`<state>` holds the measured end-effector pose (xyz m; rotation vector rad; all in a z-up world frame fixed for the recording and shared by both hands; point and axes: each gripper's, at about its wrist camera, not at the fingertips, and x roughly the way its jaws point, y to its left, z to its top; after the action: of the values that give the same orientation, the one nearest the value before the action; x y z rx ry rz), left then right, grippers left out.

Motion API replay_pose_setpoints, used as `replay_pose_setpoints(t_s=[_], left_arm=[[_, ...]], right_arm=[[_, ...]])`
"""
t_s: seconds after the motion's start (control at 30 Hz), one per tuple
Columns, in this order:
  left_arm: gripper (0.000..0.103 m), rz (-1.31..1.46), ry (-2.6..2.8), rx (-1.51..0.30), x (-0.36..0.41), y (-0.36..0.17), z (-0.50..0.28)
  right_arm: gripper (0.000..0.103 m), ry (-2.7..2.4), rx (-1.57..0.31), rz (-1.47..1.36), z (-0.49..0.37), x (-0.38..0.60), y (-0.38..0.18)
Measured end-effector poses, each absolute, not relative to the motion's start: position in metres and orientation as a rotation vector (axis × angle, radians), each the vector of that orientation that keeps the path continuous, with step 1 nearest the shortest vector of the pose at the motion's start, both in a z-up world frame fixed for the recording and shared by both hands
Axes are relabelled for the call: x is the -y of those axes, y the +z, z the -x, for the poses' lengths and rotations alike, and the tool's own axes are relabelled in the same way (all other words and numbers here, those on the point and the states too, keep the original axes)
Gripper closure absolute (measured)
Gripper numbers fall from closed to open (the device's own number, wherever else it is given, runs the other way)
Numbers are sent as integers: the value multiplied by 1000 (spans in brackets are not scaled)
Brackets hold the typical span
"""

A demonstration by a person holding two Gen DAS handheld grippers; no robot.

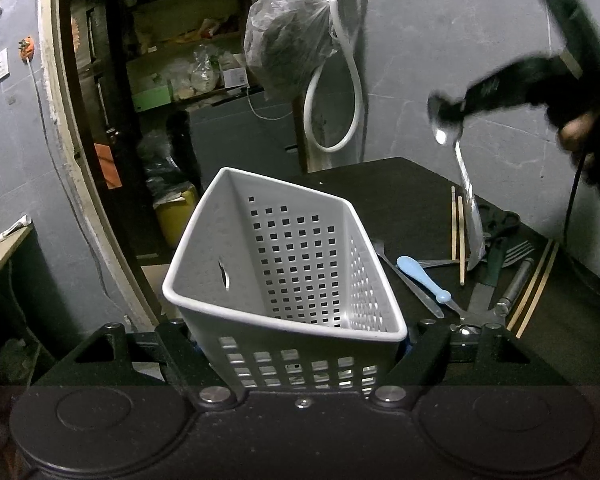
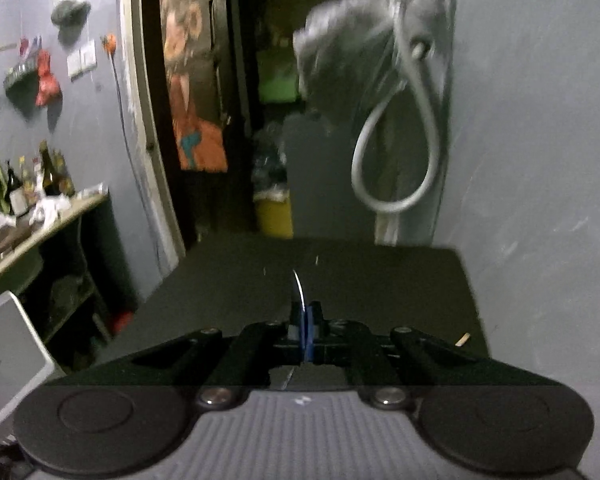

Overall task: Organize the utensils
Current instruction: 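Lift the spoons with the right gripper and lower them into the caddy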

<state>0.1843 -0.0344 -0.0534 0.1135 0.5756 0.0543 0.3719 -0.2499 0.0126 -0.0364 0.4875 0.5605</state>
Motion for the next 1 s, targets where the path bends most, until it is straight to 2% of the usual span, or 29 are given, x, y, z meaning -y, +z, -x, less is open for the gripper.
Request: replay_pose_setpoints(t_s=[0.23, 0.47, 0.67, 1.0], left_arm=[[24, -118, 36, -575, 33, -54, -182], [24, -130, 5, -579, 33, -52, -180], [24, -135, -8, -581, 29, -51, -183], [24, -143, -19, -577, 29, -53, -184]], right_arm=[[101, 659, -274, -133, -306, 253, 65], [101, 824, -179, -157, -274, 219, 83], [101, 850, -121, -29, -253, 176, 71], [101, 878, -167, 108, -216, 148, 31]])
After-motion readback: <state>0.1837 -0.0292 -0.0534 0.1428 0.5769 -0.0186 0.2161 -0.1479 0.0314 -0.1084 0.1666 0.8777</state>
